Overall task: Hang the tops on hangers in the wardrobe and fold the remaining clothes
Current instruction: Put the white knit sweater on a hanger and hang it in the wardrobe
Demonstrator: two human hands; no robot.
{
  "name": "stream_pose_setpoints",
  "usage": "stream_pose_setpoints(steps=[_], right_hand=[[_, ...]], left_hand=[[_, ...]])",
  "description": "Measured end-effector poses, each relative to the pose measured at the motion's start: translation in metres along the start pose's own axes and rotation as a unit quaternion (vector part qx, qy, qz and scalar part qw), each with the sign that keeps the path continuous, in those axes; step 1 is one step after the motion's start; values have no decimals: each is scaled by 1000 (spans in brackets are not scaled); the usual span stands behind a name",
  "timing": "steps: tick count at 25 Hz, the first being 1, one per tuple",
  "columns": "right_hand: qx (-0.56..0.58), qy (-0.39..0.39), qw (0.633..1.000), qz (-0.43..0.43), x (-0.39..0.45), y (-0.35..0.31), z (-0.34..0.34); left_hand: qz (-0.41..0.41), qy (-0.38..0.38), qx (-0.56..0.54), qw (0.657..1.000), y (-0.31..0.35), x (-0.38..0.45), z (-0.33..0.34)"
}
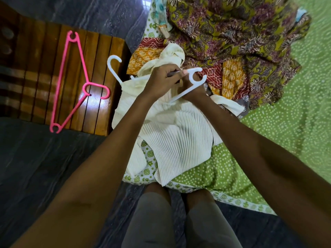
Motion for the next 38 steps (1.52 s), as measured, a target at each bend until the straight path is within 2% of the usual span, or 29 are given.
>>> stream_pose_setpoints(steps=[1,2,3,4,5,6,8,9,10,11,12,13,14,17,18,20,21,23,25,26,27,28,29,31,32,33,35,37,38], right_hand=[[61,-12,996,68,-7,5,1],[99,9,990,97,-10,11,4],[186,76,972,121,-12,16,2],[281,137,934,171,-18,24,4],[377,162,883,228,-30,33,6],[512,155,797,280,-39,41,10],[767,80,555,312,-52,38,22],[831,51,455,314,-55,34,21],[867,35,379,322,-56,34,17],[869,27,369,329,-59,35,9],[855,35,398,330,-60,38,1],[830,53,452,322,-61,41,-11],[779,96,527,325,-63,47,-23],[561,276,712,319,-72,58,-69],[502,296,758,293,-71,49,-81],[438,281,821,235,-60,19,-88],[439,256,837,202,-52,3,-83],[470,203,842,171,-33,-15,-60],[512,141,832,162,-22,-11,-35],[543,81,822,153,-20,-7,-23],[573,16,807,141,-20,-5,-13],[589,-16,798,126,-22,-1,-9],[582,5,804,118,-24,4,-11],[482,150,851,145,-29,29,-27],[398,201,880,164,-27,39,-33],[317,211,908,174,-25,46,-38],[229,124,951,167,-12,56,-31],[201,52,966,151,-5,61,-23],[193,49,970,142,-4,61,-22]], left_hand=[[-1,14,7,1000,-1,1,-1],[-1,28,18,999,-1,1,-4],[-1,40,25,999,-3,1,-8],[0,44,26,999,-4,1,-11],[1,44,21,999,-5,0,-14],[0,38,14,999,-6,-1,-15],[-10,24,-1,1000,-7,-3,-13],[-17,20,-7,1000,-6,-3,-11],[-24,15,-11,1000,-7,-4,-7],[-29,9,-14,999,-7,-4,-4],[-30,2,-13,999,-7,-4,0],[-26,-2,-9,1000,-6,-5,3],[-22,-3,-3,1000,-6,-6,6],[-39,-14,38,998,-6,-7,18],[-51,-28,75,996,-7,-6,26],[-64,-47,148,986,-9,-4,43],[-67,-44,171,982,-10,-3,49],[-57,-8,176,983,-14,-9,49],[-19,59,173,983,-23,-24,35],[-17,94,172,981,-33,-35,26],[-30,126,165,978,-46,-47,15],[-50,159,155,974,-60,-61,2],[-76,194,145,967,-76,-73,-11],[-148,234,137,951,-112,-89,-34],[-190,229,134,945,-131,-93,-44],[-223,208,128,944,-147,-93,-50],[-251,152,122,948,-168,-91,-55],[-239,131,141,952,-171,-86,-56],[-223,133,150,954,-168,-83,-58]])
Point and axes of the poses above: each hand's wrist, its own x-axis towards the middle knuckle, its own z-axis out of the palm, y = z × x, the point moved 6 cm from there along x, towards the middle knuckle, and after that the axes turned 8 degrees about -y, right-handed, at the moved point
